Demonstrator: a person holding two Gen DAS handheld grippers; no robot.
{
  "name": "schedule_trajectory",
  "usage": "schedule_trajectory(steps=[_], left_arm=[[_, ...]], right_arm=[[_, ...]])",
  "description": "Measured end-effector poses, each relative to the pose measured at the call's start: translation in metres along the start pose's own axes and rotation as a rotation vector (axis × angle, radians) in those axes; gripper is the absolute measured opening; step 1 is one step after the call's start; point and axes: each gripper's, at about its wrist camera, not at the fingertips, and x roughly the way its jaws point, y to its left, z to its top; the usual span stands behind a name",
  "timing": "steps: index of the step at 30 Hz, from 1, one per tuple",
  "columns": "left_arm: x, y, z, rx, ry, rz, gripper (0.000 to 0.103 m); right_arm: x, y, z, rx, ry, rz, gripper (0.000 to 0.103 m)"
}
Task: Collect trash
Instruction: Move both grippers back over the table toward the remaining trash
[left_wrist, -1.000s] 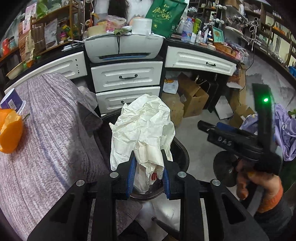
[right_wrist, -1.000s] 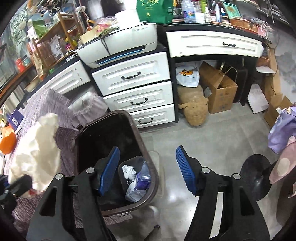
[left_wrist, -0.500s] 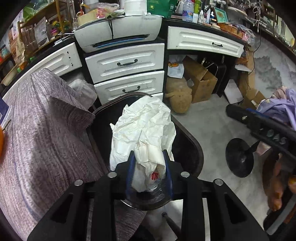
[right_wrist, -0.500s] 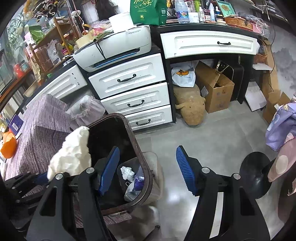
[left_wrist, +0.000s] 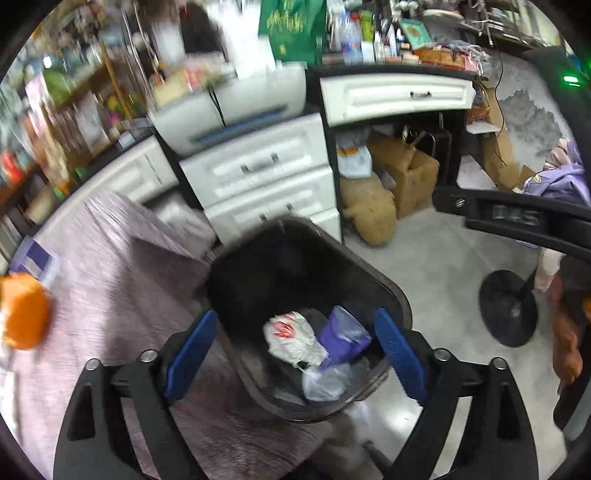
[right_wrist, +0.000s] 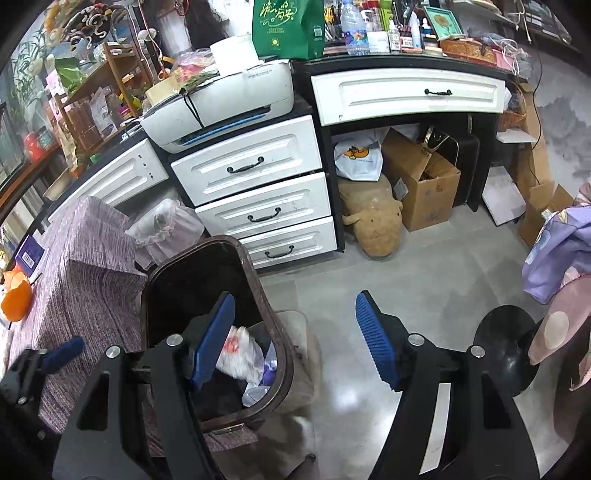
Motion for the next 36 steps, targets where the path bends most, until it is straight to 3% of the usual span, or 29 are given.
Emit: schedule_trajectory(steps=[2, 6, 11, 21, 30, 36], left_arm=[[-0.019, -0.003, -0.001, 0.025, -0.071, 0.064, 0.094], [-0.052, -0.002, -0.003, 0.048, -0.186, 0.144, 0.098], [-0.085, 0.019, -0.002, -0.025, -0.259, 0.2, 0.098], [-0.147, 0.069, -0.017, -0.186, -0.398, 0.347, 0.098], [-0.179, 0.121, -0.044, -0.316, -0.402, 0.436, 0.098], [-0.182, 0.156, -0.069, -0.378, -0.312, 0.494, 0.098]], right_arm=[[-0.003, -0.001, 0.001, -0.001, -0.013, -0.005, 0.077], [-0.008, 0.004, 0.003, -0.018, -0.026, -0.005, 0.077], [-0.016, 0.017, 0.004, -0.049, -0.038, 0.02, 0.078], [-0.047, 0.081, 0.004, -0.193, -0.086, 0.133, 0.079], [-0.07, 0.148, -0.005, -0.332, -0.107, 0.256, 0.085], [-0.077, 0.186, -0.016, -0.389, -0.086, 0.339, 0.087]])
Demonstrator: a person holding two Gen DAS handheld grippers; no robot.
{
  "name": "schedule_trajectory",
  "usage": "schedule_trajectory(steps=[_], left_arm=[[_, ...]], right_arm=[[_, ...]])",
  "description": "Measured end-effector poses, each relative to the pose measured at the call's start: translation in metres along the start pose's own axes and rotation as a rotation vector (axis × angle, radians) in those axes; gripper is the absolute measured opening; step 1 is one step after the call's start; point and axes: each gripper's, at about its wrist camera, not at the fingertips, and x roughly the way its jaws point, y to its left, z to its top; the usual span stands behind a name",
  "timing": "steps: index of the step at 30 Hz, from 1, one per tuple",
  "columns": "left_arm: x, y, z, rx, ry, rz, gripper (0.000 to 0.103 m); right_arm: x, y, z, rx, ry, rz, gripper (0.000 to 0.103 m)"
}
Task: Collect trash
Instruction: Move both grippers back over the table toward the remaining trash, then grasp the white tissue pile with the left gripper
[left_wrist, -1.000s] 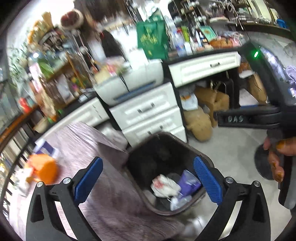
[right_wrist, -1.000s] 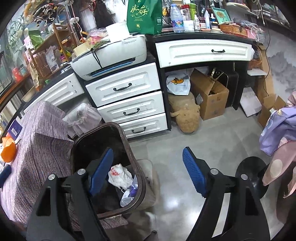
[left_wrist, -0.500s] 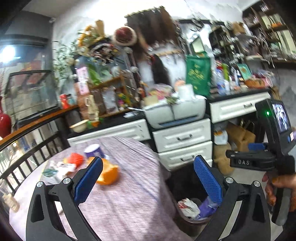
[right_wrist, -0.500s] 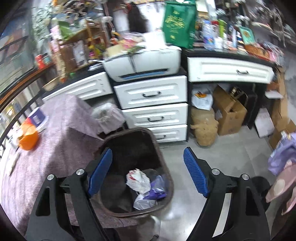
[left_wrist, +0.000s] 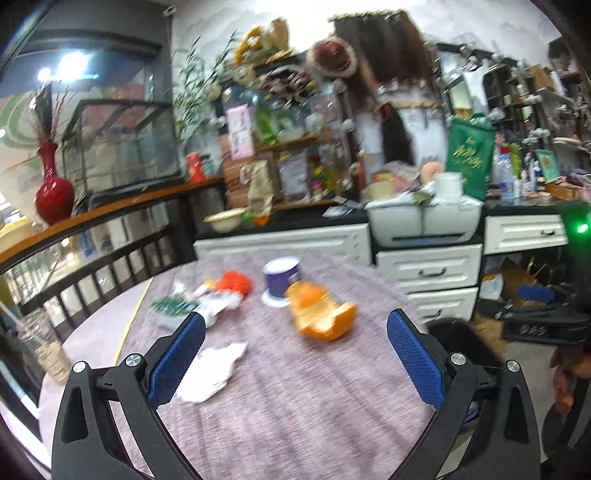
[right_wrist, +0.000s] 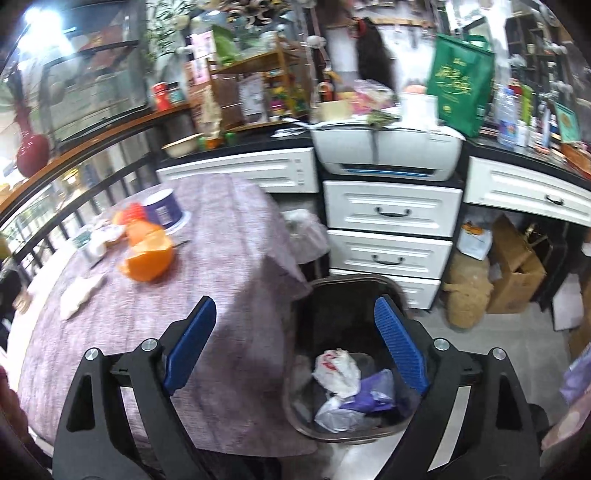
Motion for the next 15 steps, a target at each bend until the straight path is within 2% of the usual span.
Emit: schedule_trajectory(steps=[10, 15], left_arm=[[0.031, 0.088, -0.029, -0.135, 0.198, 0.086, 0.098], [0.043, 0.114, -0.037, -0.191, 0.253, 0.073, 0.098]], right_arm=[[0.007, 0.057, 0.002, -0.108, 0.038, 0.124, 0.087], [0.016, 0.085, 0.002, -0.165, 0.06, 0.162, 0.087]])
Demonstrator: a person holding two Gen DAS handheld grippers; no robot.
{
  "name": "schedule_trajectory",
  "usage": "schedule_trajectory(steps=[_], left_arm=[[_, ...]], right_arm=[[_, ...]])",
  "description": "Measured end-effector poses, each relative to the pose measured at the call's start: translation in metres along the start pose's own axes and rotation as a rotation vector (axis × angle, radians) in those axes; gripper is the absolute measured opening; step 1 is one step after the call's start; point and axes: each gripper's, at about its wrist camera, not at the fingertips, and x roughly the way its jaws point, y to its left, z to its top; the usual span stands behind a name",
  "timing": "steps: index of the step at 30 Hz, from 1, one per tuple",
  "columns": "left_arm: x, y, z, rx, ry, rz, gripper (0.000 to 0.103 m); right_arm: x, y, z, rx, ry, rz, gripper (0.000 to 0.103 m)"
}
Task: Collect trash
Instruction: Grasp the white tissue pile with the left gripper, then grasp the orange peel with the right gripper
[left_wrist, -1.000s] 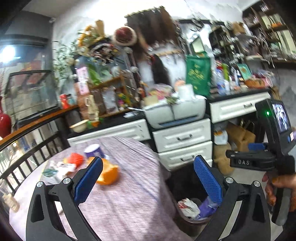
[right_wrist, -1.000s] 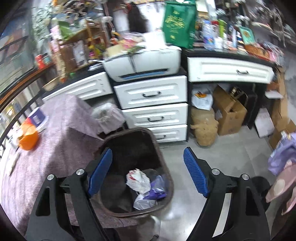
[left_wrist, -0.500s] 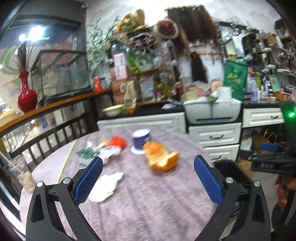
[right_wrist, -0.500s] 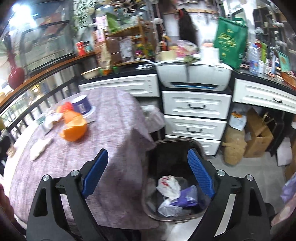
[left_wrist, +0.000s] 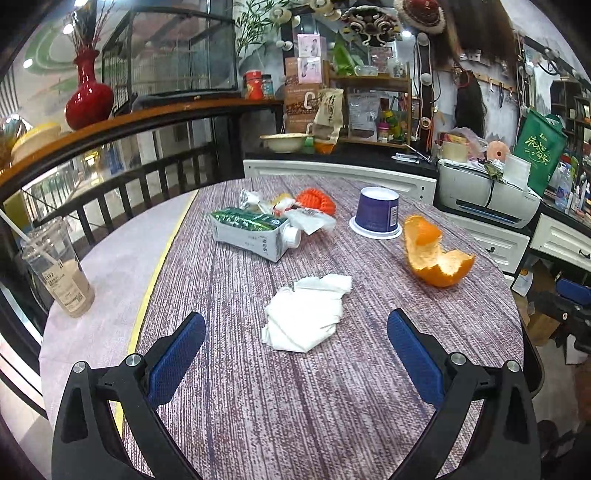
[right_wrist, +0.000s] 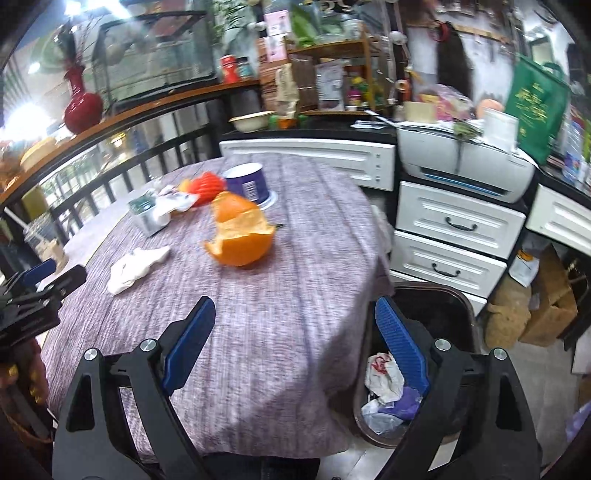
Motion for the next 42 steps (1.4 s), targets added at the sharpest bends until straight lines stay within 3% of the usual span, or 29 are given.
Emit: schedule_trajectory(steps=[3, 15, 17, 21, 28, 33, 42], left_arm=[[0.009, 0.005, 0.001, -0.002, 0.032, -0.025, 0.097], [0.089, 0.005, 0.016, 0.051, 0.289, -0.077, 0.089], [0.097, 0.002, 0.015, 0.064, 0.306, -0.064, 0.085], [0.103, -0.001, 0.011, 0.061, 0.34, -0.075, 0.064], [0.094, 0.001, 0.011, 0.016, 0.33, -0.102, 0.03], [0.081, 0.006, 0.013, -0.023, 0.294, -0.112, 0.025], [0.051, 0.015, 0.011, -0.06, 0.245, -0.139, 0.025]], right_arm=[[0.005, 0.011, 0.002, -0.031, 0.009, 0.016, 0.087], [0.018, 0.021, 0.006, -0.056, 0.039, 0.042, 0.087], [0.018, 0.021, 0.007, -0.055, 0.039, 0.04, 0.087], [0.021, 0.02, 0.009, -0.057, 0.041, 0.035, 0.087], [0.033, 0.021, 0.013, -0.059, 0.055, 0.046, 0.087], [0.047, 0.022, 0.018, -0.048, 0.077, 0.07, 0.087], [0.089, 0.048, 0.036, -0.172, 0.112, 0.071, 0.09]])
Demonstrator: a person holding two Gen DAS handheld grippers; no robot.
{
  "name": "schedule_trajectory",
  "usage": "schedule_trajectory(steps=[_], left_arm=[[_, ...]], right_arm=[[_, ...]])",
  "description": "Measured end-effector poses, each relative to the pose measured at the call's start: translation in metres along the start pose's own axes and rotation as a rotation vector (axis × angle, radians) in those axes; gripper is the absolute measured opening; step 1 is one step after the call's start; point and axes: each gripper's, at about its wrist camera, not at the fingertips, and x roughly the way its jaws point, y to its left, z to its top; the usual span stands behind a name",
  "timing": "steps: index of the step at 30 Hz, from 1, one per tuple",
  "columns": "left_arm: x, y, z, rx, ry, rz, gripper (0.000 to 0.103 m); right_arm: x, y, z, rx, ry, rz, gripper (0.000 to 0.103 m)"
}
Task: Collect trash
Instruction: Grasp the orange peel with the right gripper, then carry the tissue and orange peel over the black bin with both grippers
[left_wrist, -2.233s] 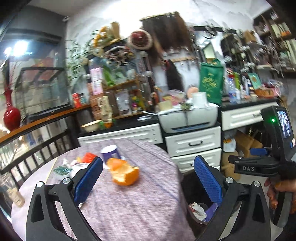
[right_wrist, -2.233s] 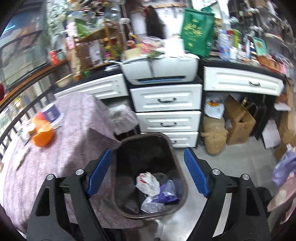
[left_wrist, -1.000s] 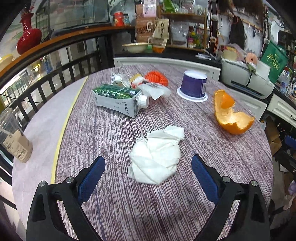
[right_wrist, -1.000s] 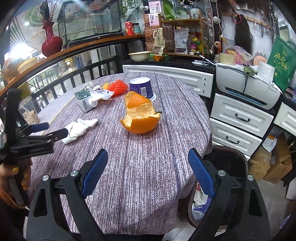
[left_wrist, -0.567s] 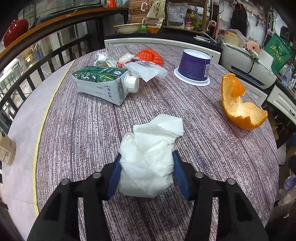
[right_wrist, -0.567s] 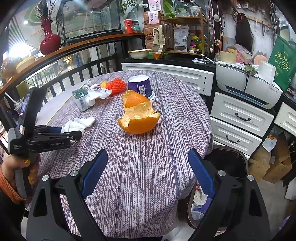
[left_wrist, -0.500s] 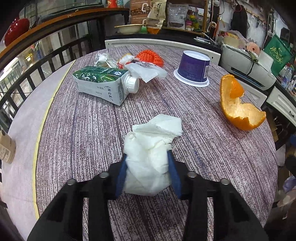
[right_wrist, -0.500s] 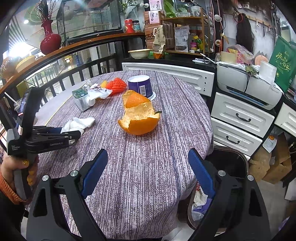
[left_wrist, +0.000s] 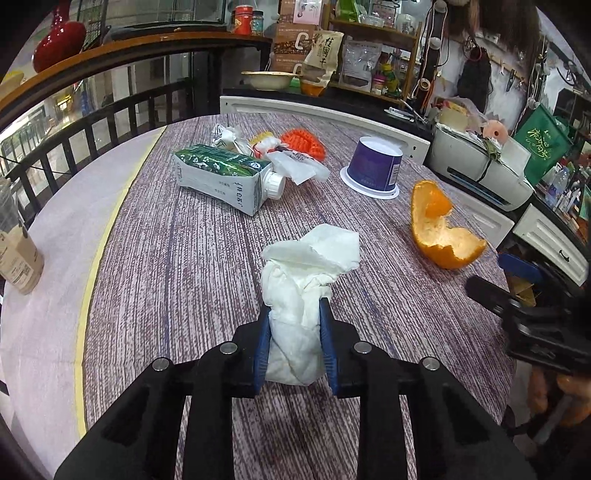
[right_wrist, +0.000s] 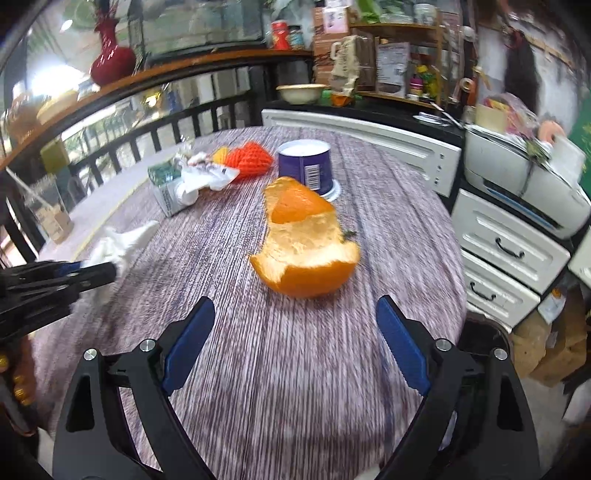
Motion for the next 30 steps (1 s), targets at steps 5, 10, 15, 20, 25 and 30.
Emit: schedule_trajectory(steps=[5, 10, 15, 20, 25, 30], left_arm=[[-0.009, 0.0, -0.005, 0.006, -0.017, -0.005, 0.025], [-0.016, -0.004, -0.006, 0.016, -0.034, -0.013, 0.025], [-0.016, -0.008, -0.008, 0.017, -0.037, -0.025, 0.025], [-0.013, -0.009, -0.011, 0.013, -0.027, -0.032, 0.025], [-0.015, -0.01, -0.012, 0.003, -0.032, -0.033, 0.025], [-0.02, -0.013, -0.015, 0.002, -0.036, -0.036, 0.025]], right_arm=[[0.035, 0.003, 0.017, -0.053, 0.049, -0.033, 0.091], [0.059, -0.004, 0.03, -0.029, 0.096, -0.036, 0.091], [0.064, -0.008, 0.032, 0.001, 0.121, -0.014, 0.075], [0.054, -0.003, 0.031, -0.018, 0.106, -0.018, 0.054], [0.04, -0.005, 0.028, 0.007, 0.084, -0.004, 0.039], [0.026, -0.014, 0.016, 0.052, 0.061, 0.004, 0.035]])
